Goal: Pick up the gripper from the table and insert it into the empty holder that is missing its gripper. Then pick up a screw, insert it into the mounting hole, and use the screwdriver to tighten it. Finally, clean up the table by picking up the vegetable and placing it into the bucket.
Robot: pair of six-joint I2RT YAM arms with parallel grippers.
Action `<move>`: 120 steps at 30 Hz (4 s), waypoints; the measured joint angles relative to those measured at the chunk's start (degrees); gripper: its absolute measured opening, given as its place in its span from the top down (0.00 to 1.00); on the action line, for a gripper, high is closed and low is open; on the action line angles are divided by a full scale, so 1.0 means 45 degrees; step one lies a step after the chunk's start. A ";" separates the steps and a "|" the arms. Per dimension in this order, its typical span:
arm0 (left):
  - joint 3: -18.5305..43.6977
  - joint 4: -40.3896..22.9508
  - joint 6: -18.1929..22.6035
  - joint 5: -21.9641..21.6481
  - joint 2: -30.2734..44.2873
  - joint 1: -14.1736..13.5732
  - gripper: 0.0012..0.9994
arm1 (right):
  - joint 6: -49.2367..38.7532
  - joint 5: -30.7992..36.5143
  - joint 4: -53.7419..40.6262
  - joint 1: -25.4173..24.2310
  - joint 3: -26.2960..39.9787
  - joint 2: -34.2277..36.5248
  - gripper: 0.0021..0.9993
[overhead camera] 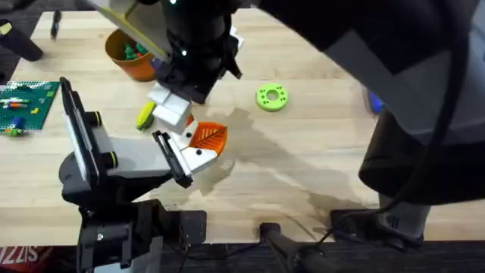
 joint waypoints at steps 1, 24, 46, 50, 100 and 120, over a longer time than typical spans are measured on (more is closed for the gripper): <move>0.0000 0.0000 0.0000 0.0000 0.0005 0.0000 1.00 | 0.0101 0.0000 -0.0014 -0.0083 0.0000 -0.0040 0.01; 0.0000 0.0000 0.0002 0.0000 0.0003 0.0000 1.00 | 0.3249 0.0976 0.3378 -0.6245 -1.1615 -0.8615 0.01; 0.0000 0.0000 0.0000 0.0000 0.0000 0.0000 1.00 | -0.0615 -0.0287 0.9197 -1.5409 -1.4523 -0.7194 0.01; 0.0000 0.0000 0.0000 0.0000 0.0005 0.0000 1.00 | -0.1386 -0.0287 0.9514 -1.5838 -1.4462 -0.6491 0.01; 0.0000 0.0010 0.0001 -0.0102 0.0001 0.0000 1.00 | -0.2607 -0.0663 0.9219 -1.6141 -1.1302 -0.0729 0.38; 0.0000 0.0015 0.0003 -0.0110 0.0002 0.0000 1.00 | -0.2544 -0.0586 0.8544 -1.6176 -1.1203 -0.0671 0.97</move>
